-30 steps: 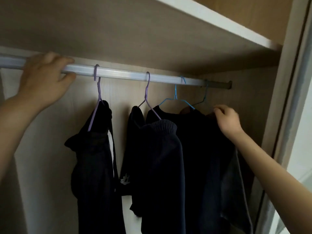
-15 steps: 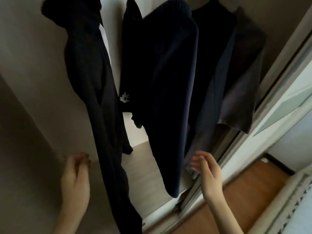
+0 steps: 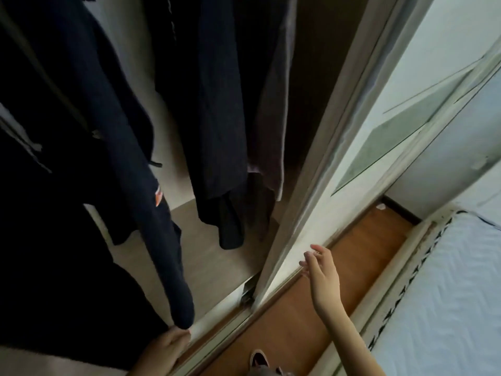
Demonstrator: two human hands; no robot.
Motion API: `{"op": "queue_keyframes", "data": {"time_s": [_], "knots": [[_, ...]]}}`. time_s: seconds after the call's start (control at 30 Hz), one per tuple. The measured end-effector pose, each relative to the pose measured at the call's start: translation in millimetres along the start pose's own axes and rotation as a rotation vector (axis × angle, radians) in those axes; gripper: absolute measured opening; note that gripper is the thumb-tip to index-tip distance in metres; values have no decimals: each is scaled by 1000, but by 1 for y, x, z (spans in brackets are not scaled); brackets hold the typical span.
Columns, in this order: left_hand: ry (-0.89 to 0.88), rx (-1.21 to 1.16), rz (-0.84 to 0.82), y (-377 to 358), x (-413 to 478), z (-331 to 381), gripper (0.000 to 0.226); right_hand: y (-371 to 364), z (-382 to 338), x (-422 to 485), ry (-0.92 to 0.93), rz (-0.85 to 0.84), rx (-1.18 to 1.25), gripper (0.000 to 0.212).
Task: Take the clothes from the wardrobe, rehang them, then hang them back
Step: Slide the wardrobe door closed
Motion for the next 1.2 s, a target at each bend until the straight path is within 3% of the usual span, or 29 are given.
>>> {"op": "queue_keyframes", "data": {"time_s": [0.03,0.07,0.17,0.27,0.43,0.73,0.97,1.07,1.2], "knots": [[33,50,-126,-25,2,21,37,7,-6,11,33,-14,-38,28],[-27,18,-134,-34,3,44,35,12,-12,21,69,-42,-79,32],[-350,-103,-41,-54,-6,133,10,17,-27,43,137,-172,-166,37],[-553,-217,-90,-64,-27,229,23,16,-33,54,211,-259,-275,33],[-670,-427,-97,-78,-28,294,29,18,-40,65,370,-282,-447,29],[-677,-528,-90,-87,-43,279,27,9,-44,56,437,-365,-464,29],[-587,-657,8,-60,-74,225,29,-26,-53,10,549,-470,-511,34],[-568,-658,126,-43,-92,193,28,-49,-52,-16,588,-541,-526,39],[-612,-603,480,-10,-135,138,27,-81,-53,-53,663,-654,-550,43]]}}
Point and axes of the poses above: each hand's wrist, its own x-axis towards the middle knuckle, its own y-axis out of the back of the hand, z = x × y, the point moved 5 cm from there along x, towards the middle knuckle, and after that the axes turned 3 degrees about -z, right-handed, at the moved point
